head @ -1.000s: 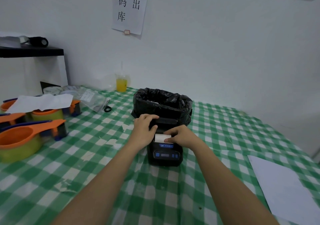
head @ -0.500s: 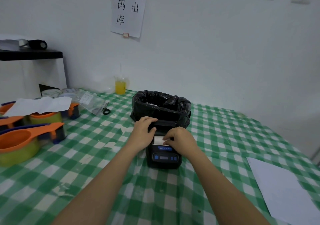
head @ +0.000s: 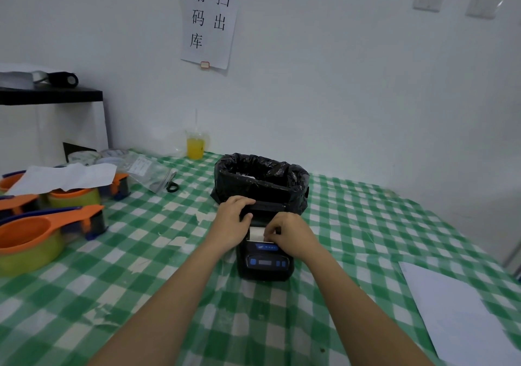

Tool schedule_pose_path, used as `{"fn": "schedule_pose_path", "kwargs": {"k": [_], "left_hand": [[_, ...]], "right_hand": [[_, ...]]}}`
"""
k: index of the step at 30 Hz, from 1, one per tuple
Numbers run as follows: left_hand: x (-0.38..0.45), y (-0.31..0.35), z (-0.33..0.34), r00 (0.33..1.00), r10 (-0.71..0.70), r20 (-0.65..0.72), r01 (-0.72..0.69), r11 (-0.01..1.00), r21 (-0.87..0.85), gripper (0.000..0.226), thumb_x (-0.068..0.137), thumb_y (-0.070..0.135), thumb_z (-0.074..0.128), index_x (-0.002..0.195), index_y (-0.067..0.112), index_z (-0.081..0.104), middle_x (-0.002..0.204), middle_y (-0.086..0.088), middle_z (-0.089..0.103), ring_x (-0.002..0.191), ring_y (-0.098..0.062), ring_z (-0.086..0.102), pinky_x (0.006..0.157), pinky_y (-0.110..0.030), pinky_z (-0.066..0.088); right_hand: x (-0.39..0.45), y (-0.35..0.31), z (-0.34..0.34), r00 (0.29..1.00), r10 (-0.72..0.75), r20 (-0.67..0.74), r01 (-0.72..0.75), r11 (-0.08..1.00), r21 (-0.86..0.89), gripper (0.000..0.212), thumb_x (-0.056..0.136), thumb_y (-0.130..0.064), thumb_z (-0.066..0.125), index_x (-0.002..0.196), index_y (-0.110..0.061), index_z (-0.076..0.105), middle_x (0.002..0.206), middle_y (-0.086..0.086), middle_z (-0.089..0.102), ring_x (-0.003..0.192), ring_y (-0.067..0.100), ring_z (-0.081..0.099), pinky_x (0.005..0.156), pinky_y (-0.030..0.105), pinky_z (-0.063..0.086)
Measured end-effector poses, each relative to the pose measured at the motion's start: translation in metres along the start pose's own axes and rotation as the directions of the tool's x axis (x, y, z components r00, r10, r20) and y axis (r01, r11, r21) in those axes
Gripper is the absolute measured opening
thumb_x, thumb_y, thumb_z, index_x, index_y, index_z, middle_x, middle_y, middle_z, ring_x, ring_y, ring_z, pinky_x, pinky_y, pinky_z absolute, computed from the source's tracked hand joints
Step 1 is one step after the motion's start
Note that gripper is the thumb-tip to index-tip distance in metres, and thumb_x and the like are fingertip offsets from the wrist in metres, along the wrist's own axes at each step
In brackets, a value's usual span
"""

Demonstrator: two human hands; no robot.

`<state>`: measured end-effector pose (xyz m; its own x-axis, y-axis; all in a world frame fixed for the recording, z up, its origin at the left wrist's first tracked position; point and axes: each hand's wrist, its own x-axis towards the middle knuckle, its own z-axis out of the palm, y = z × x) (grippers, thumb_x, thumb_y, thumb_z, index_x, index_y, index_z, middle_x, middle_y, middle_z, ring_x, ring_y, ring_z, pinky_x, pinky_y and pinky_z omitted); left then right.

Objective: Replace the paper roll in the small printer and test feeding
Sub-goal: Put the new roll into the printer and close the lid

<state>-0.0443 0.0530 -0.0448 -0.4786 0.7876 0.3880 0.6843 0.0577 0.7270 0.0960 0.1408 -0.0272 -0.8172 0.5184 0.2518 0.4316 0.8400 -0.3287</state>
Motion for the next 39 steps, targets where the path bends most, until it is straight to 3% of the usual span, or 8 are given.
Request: {"fn": "schedule_pose_path", "kwargs": {"k": [7, 15, 21, 23, 26, 31, 34, 39], "left_hand": [[0.003, 0.001, 0.001, 0.999, -0.028, 0.029, 0.029, 0.998, -0.048, 0.045, 0.095, 0.009, 0.042, 0.140, 0.015, 0.042, 0.152, -0.002, 0.033, 0.142, -0.019, 0.028, 0.114, -0.040, 0.032], [0.003, 0.002, 0.003, 0.997, -0.057, 0.059, 0.062, 0.995, -0.085, 0.043, 0.096, 0.012, 0.043, 0.139, 0.015, 0.044, 0.152, -0.001, 0.034, 0.142, -0.016, 0.029, 0.115, -0.038, 0.030], [0.000, 0.002, 0.002, 0.997, -0.046, 0.060, 0.051, 0.995, -0.086, 0.042, 0.095, 0.012, 0.044, 0.137, 0.016, 0.046, 0.152, 0.000, 0.035, 0.140, -0.016, 0.031, 0.115, -0.037, 0.031], [-0.001, 0.001, 0.001, 1.000, -0.016, 0.023, 0.017, 0.999, -0.046, 0.038, 0.094, 0.011, 0.046, 0.131, 0.016, 0.051, 0.146, -0.001, 0.040, 0.137, -0.017, 0.034, 0.112, -0.032, 0.032], [-0.004, 0.002, -0.002, 0.990, 0.098, -0.098, -0.077, 0.977, 0.197, 0.020, 0.091, 0.019, 0.053, 0.108, 0.018, 0.063, 0.115, -0.001, 0.053, 0.113, -0.019, 0.042, 0.094, -0.026, 0.037], [-0.004, 0.007, -0.012, 0.975, 0.044, 0.218, -0.124, 0.921, 0.368, 0.018, 0.086, 0.032, 0.060, 0.090, 0.023, 0.075, 0.093, 0.002, 0.069, 0.095, -0.018, 0.057, 0.081, -0.037, 0.049], [-0.003, 0.009, -0.013, 0.959, 0.007, 0.282, -0.106, 0.935, 0.337, 0.016, 0.085, 0.028, 0.063, 0.089, 0.021, 0.077, 0.091, 0.003, 0.074, 0.093, -0.015, 0.062, 0.071, -0.029, 0.044], [0.001, 0.012, -0.017, 0.926, -0.034, 0.376, -0.102, 0.936, 0.337, 0.017, 0.082, 0.032, 0.066, 0.085, 0.018, 0.076, 0.076, 0.002, 0.069, 0.086, -0.016, 0.058, 0.074, -0.035, 0.050]], "right_hand": [[-0.004, -0.002, 0.001, 1.000, 0.015, 0.005, -0.015, 1.000, -0.024, 0.014, 0.087, -0.017, 0.057, 0.087, -0.015, 0.071, 0.099, 0.003, 0.065, 0.093, 0.020, 0.060, 0.080, 0.035, 0.049], [0.002, -0.001, -0.009, 0.994, 0.013, 0.108, -0.014, 1.000, 0.006, 0.015, 0.083, -0.016, 0.062, 0.088, -0.016, 0.076, 0.098, -0.003, 0.074, 0.092, 0.014, 0.065, 0.084, 0.034, 0.052], [0.003, -0.002, -0.010, 0.985, -0.017, 0.171, 0.021, 1.000, -0.023, 0.017, 0.087, -0.014, 0.058, 0.091, -0.013, 0.074, 0.108, -0.001, 0.066, 0.098, 0.017, 0.060, 0.089, 0.035, 0.050], [0.003, -0.003, -0.010, 0.986, -0.019, 0.163, 0.026, 0.999, -0.044, 0.016, 0.088, -0.014, 0.058, 0.091, -0.013, 0.074, 0.110, -0.001, 0.064, 0.099, 0.017, 0.060, 0.090, 0.036, 0.050], [0.003, -0.003, -0.010, 0.985, -0.020, 0.171, 0.031, 0.997, -0.066, 0.016, 0.088, -0.016, 0.058, 0.092, -0.014, 0.073, 0.112, -0.001, 0.063, 0.101, 0.017, 0.059, 0.089, 0.034, 0.049], [0.004, -0.002, -0.013, 0.980, -0.009, 0.197, 0.020, 0.998, -0.054, 0.017, 0.088, -0.014, 0.057, 0.092, -0.014, 0.073, 0.114, -0.002, 0.061, 0.102, 0.017, 0.058, 0.091, 0.034, 0.049], [0.005, -0.003, -0.015, 0.977, -0.002, 0.214, 0.014, 0.998, -0.053, 0.017, 0.088, -0.015, 0.056, 0.091, -0.013, 0.073, 0.113, -0.001, 0.062, 0.101, 0.017, 0.059, 0.091, 0.035, 0.049], [0.004, -0.005, -0.016, 0.977, 0.005, 0.211, 0.008, 0.998, -0.060, 0.017, 0.088, -0.014, 0.057, 0.090, -0.013, 0.073, 0.112, -0.001, 0.063, 0.099, 0.017, 0.060, 0.089, 0.036, 0.051]]}}
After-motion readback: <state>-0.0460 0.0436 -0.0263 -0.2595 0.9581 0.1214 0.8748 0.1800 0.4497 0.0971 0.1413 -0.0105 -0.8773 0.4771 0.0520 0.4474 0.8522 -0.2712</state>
